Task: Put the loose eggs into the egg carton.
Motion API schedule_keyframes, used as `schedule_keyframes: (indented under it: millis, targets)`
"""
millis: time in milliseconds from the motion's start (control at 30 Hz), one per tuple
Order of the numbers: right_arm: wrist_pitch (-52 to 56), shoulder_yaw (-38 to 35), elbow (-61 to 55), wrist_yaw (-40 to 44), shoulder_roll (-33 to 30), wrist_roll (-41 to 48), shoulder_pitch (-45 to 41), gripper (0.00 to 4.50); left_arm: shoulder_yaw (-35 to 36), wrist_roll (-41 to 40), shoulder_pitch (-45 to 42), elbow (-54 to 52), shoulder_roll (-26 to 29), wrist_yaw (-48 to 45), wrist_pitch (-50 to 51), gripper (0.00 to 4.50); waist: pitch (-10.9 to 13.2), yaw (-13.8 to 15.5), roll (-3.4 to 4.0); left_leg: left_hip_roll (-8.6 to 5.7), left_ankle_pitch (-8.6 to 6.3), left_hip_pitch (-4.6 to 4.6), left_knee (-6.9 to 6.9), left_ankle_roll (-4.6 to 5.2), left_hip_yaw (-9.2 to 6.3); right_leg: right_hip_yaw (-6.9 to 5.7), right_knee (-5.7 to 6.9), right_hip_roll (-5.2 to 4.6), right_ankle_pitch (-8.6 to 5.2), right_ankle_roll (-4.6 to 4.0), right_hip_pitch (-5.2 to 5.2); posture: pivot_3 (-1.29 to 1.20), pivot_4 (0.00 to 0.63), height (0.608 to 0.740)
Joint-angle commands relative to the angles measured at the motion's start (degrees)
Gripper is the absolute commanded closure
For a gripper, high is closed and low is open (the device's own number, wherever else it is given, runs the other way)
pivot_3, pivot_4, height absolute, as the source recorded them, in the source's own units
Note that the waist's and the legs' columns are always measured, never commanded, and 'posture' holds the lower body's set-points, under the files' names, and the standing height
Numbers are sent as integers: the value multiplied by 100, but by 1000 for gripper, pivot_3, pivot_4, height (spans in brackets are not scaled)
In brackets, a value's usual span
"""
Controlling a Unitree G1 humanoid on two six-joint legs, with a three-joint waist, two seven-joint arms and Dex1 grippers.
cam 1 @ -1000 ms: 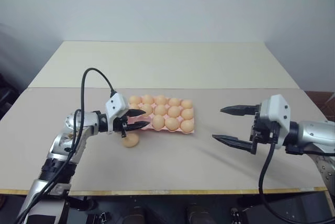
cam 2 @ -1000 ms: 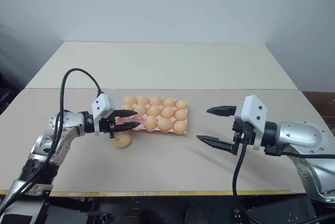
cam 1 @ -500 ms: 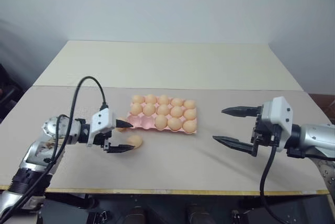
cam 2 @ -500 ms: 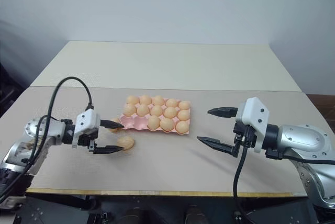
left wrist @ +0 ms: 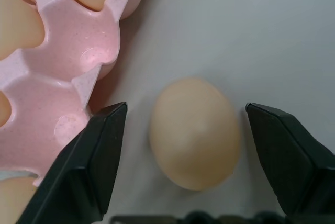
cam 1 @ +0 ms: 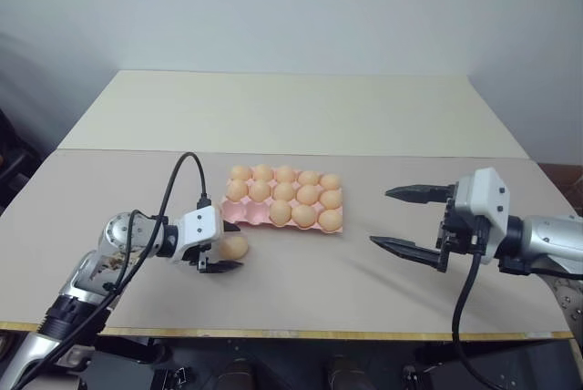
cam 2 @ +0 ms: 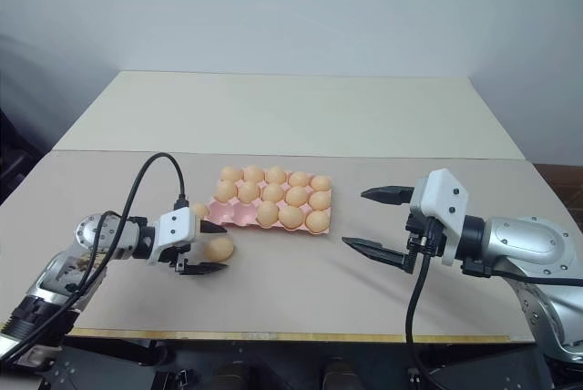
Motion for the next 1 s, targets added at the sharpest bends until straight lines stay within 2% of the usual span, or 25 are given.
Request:
schedule_keyframes:
  millis: [33, 100, 133, 300, 433, 533, 667, 833, 1000]
  targets:
    - [13, -137, -159, -47, -27, 95, -36, 0, 52, 3, -60, -38, 36, -3, -109, 1914, 0, -2, 0, 0, 0, 0, 0, 0, 0, 0, 0, 0, 0, 0, 0, 0, 150, 740]
    - [3, -130, -145, -54, -21, 89, -41, 0, 98, -25, -80, -29, 68, -16, -94, 2526, 0, -1, 0, 0, 0, 0, 0, 0, 0, 0, 0, 0, 0, 0, 0, 0, 150, 740]
    - [-2, -132, -147, -58, -19, 89, -36, 0, 127, -59, -92, -25, 89, -47, -86, 2694, 0, -1, 0, 0, 0, 0, 0, 0, 0, 0, 0, 0, 0, 0, 0, 0, 150, 740]
    - [-25, -103, -107, -70, -3, 66, -65, 0, 470, -759, -312, -77, -60, -216, 420, 2694, 0, -1, 0, 0, 0, 0, 0, 0, 0, -1, 1, 0, 0, 0, -1, 0, 150, 740]
    - [-41, -83, -84, -82, 5, 43, -95, 0, 685, -1282, -701, -65, -403, -50, 983, 2694, 0, 17, 0, 0, 0, 0, 0, 0, -1, -2, 1, 0, 0, 0, 1, 0, 150, 740]
    - [-58, -95, -88, -78, 10, 37, -80, 0, 648, -1151, -960, 122, -701, 270, 924, 2694, 0, 19, 0, -1, 0, -1, 1, 0, -1, -2, 0, 0, 0, 1, 2, 0, 150, 740]
    - [-66, -89, -106, -100, 20, 18, -82, 0, 281, -455, -1284, 680, -1035, 708, 308, 2694, 0, -2, 0, -2, 0, 1, 1, 0, -2, 0, 1, 0, 1, 0, 2, 0, 150, 740]
    - [-33, -141, -167, -160, 25, 36, -45, 0, 139, -251, -1543, 1187, -1269, 748, 75, 2694, 0, -5, 0, -4, 0, 0, 2, 1, -3, 0, 1, 0, 1, 0, 3, 0, 150, 740]
    - [-29, -198, -214, -192, 7, 55, 41, 0, 191, -278, -1662, 1326, -1348, 748, 122, 1212, 0, 13, 0, -5, 0, -2, 2, 1, -3, 0, 1, -1, 1, 1, 2, 0, 150, 740]
